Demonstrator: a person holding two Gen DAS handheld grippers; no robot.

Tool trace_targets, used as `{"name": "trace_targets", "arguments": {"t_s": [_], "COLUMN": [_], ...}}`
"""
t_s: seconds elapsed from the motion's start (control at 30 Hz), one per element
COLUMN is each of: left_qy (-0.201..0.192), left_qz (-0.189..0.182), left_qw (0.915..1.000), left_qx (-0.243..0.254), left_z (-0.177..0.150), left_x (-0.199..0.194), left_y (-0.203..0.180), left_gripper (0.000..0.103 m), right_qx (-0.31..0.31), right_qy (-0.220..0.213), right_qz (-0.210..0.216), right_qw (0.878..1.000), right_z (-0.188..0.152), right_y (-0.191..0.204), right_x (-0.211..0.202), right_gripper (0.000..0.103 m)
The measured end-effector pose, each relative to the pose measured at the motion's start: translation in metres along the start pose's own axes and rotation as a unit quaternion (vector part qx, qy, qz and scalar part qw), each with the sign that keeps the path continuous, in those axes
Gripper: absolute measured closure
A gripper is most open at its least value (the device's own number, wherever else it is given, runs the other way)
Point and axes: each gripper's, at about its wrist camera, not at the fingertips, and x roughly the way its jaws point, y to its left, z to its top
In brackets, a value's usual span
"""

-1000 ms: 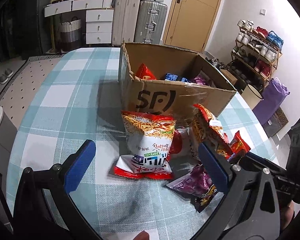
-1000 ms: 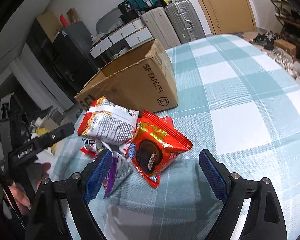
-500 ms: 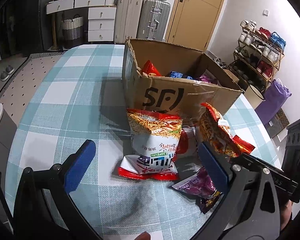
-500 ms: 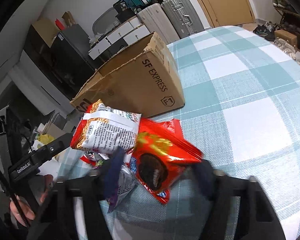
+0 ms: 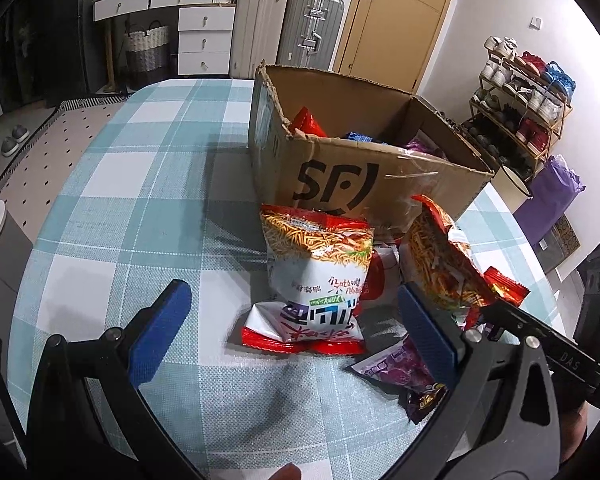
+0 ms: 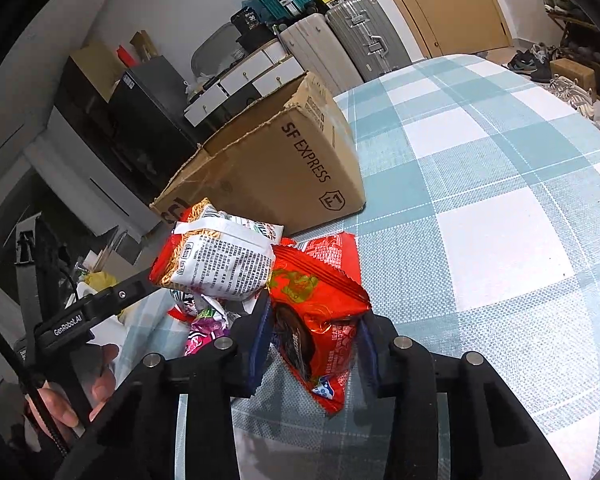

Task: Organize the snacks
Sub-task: 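Close the right gripper on the red chocolate bag, then close the left gripper on the white-and-orange noodle snack bag while the right tool holds the red bag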

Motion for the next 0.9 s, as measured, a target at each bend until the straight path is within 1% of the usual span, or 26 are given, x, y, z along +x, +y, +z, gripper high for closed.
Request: {"name": "trace_targets", "arguments": {"t_s": [0.2,0.47,0.53,0.7,0.77,0.8,0.83,0.9], "left_qy": [0.005,0.016,0.019,0.026,0.025,0.027,0.029,0.03], "left_qz": [0.003,0.009,0.01,0.009,0.009,0.007,0.005,0.0], "left_qw": [1.0,0.9998,0.9998,0.9996,0.9996,0.9996,0.9995,0.9995], "left_qx": [0.001,0.004,0.003,0.006,0.007,0.007,0.006,0.007], "left_z": [0.0,-0.001,0.0,0.001,0.002,0.002,0.003,0.003], "left_x": [0.004,0.019,0.024,0.034,0.038,0.04,0.043,0.045], "left_y": [0.0,0.0,0.002,0.001,0.0,0.0,0.0,0.0], "left_gripper": [0.001,0.001,0.001,0.001,0.001,0.001,0.001,0.001], "right_qx": [-0.006,-0.01,-0.01,-0.006,-0.011,-0.013,-0.013,-0.015], "right_qy": [-0.006,-0.01,-0.01,-0.011,-0.009,-0.007,-0.006,-0.002], "right_qz": [0.002,0.006,0.007,0.01,0.008,0.009,0.012,0.017], "right_qw": [1.0,1.0,1.0,1.0,1.0,1.0,1.0,1.0], "right_z": [0.001,0.0,0.0,0.0,0.001,0.001,0.001,0.001], "right_y": [0.002,0.004,0.004,0.003,0.003,0.003,0.004,0.004], "right_x": [-0.006,-0.012,-0.013,-0.016,-0.015,-0.014,-0.014,-0.012], "right_gripper": [0.065,0.065,0.067,0.068,0.071,0.074,0.078,0.08]}}
